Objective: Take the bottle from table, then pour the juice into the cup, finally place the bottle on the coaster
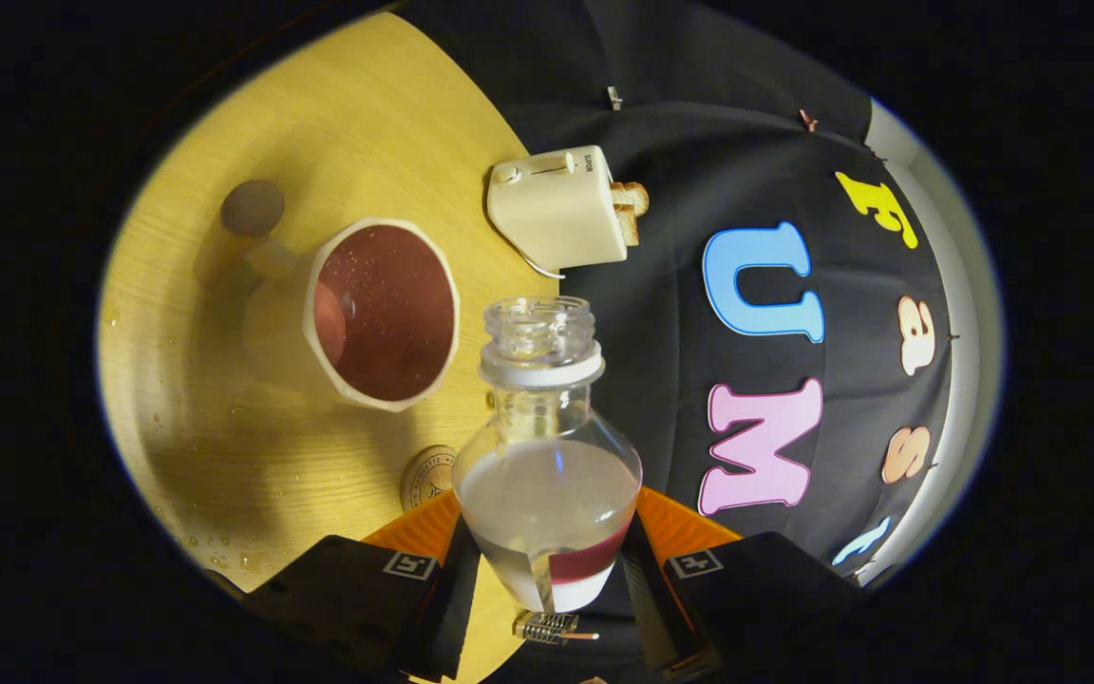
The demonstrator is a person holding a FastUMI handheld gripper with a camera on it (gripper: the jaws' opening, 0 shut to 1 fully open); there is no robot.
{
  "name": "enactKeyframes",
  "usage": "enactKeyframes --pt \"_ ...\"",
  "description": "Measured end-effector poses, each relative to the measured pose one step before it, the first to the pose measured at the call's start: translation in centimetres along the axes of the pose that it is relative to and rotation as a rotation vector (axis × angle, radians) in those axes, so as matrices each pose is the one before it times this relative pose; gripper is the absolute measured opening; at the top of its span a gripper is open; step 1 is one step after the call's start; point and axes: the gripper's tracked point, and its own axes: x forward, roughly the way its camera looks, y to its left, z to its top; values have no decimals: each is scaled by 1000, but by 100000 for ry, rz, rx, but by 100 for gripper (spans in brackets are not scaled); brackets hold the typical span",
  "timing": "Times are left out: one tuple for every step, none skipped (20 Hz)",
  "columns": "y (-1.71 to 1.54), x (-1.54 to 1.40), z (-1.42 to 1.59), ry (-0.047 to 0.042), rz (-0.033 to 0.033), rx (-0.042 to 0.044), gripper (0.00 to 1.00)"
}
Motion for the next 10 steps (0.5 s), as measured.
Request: enactKeyframes --pt "96 203 -203 737 348 -2068 73" --pt "-54 259 -146 60 -342 -2537 73" --pt "-141 154 26 -68 -548 -2736 73" --pt "-107 87 -71 -237 -107 -2501 73" --pt "-119 100 2 -379 -154 -2106 73" --pt "-85 71 103 -342 -268 -2016 73" --pt "-141 37 47 -603 -291 -2130 73" --pt "-212 122 166 -708 -13 -2348 73" --pt "10 132 48 -427 1107 -2130 73" --pt "-69 186 41 -542 458 -2309 73"
